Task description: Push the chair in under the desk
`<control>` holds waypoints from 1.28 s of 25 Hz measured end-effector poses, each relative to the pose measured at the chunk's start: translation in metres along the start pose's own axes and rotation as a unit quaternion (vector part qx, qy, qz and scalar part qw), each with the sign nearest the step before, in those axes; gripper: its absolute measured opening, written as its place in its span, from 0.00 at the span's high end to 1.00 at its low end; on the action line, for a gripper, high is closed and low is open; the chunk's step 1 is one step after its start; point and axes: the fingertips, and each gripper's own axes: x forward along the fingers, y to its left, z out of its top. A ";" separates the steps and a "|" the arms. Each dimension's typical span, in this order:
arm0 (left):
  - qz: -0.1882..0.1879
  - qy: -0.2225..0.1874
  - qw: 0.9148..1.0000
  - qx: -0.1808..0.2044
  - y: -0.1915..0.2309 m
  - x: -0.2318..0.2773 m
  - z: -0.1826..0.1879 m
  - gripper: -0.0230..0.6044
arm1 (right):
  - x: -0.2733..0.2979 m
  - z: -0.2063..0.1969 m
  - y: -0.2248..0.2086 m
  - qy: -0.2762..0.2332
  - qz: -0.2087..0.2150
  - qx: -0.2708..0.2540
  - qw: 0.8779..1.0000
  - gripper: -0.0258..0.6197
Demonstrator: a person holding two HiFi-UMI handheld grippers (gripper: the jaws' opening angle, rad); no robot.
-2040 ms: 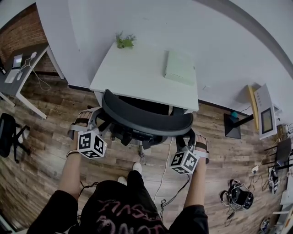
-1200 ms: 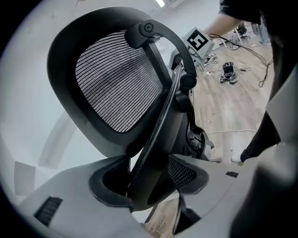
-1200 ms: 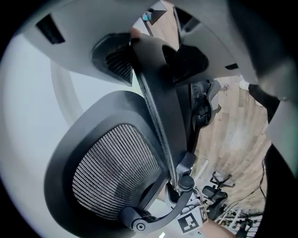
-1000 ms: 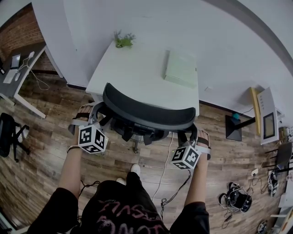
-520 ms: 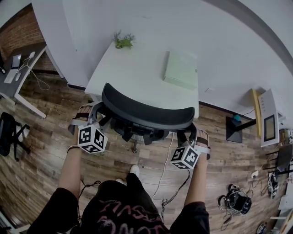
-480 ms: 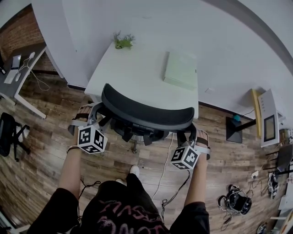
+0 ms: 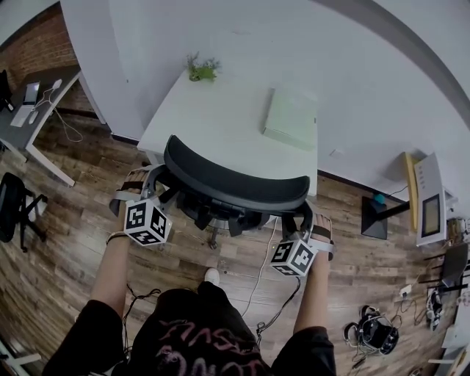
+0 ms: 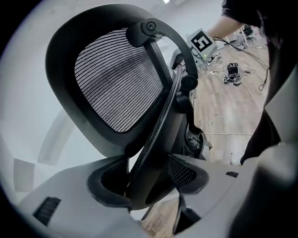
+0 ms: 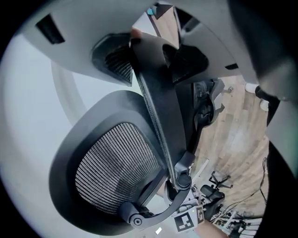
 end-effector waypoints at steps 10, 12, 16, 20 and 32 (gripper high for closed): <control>0.005 -0.013 0.999 -0.034 -0.001 -0.014 0.004 0.55 | -0.014 -0.005 -0.001 -0.009 0.001 0.019 1.000 0.58; 0.010 -0.023 0.998 -0.054 0.001 -0.020 0.003 0.55 | -0.019 -0.006 -0.001 -0.006 -0.005 0.030 1.000 0.58; 0.019 -0.048 0.993 -0.102 0.008 -0.032 0.002 0.55 | -0.033 -0.003 -0.006 -0.010 -0.026 0.064 0.998 0.58; 0.024 -0.069 0.987 -0.146 0.008 -0.044 0.006 0.55 | -0.049 0.000 -0.008 -0.021 -0.039 0.117 0.992 0.58; 0.056 -0.127 0.953 -0.269 0.016 -0.080 0.007 0.69 | -0.088 0.032 -0.015 -0.067 -0.086 0.284 0.953 0.81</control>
